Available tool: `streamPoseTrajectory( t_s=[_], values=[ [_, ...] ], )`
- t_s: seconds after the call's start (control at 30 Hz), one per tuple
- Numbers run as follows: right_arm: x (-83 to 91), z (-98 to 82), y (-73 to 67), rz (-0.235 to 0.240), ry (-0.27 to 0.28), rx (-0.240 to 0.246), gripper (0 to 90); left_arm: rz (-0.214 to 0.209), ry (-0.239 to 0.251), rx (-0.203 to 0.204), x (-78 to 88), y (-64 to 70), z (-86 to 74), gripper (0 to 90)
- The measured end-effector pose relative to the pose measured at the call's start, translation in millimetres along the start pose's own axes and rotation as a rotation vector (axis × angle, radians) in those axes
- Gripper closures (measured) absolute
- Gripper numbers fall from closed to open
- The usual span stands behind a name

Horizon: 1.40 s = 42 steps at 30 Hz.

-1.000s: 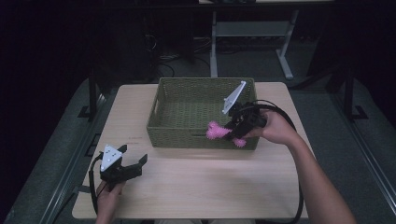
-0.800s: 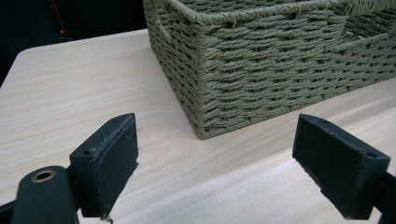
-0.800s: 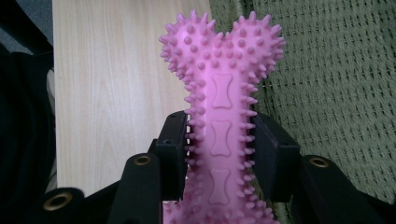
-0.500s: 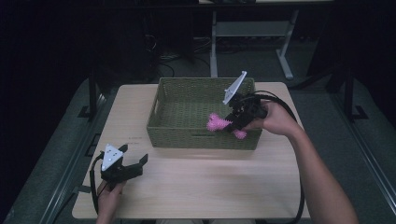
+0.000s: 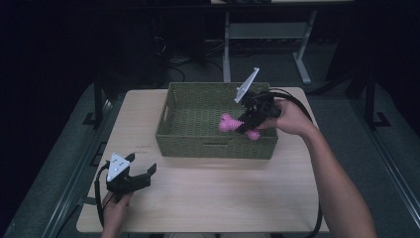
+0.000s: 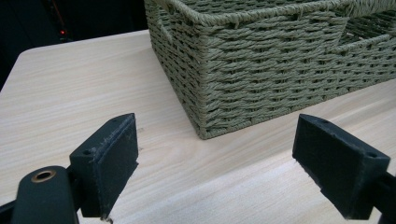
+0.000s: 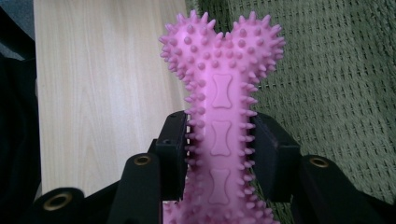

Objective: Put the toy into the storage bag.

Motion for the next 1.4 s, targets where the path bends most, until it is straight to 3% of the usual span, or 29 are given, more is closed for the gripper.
streamPoseTrajectory(
  t_s=[0.43,0.77,1.4],
  values=[
    [2.7,4.4,13.0,-0.001,-0.009,-0.003,57.9,0.003,0.003,-0.003,0.4,-0.9,0.8,13.9],
    [-0.9,3.0,28.2,0.007,-0.003,-0.032,57.9,0.003,0.001,-0.008,-0.6,0.0,0.8,13.8],
    [-17.9,-0.4,53.6,0.032,-0.022,-0.081,57.9,0.004,0.002,-0.004,-0.3,-1.8,0.6,13.9]
  ],
)
Point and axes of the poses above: each handheld gripper's, and its own axes: x roughly backward along the jaws, z roughly out of its top, y roughly to its right, the point moved 2 cm from there along -x, roughly forward along the jaws, and after that the axes turned 13 degrees about z, right-handed, at the moved point
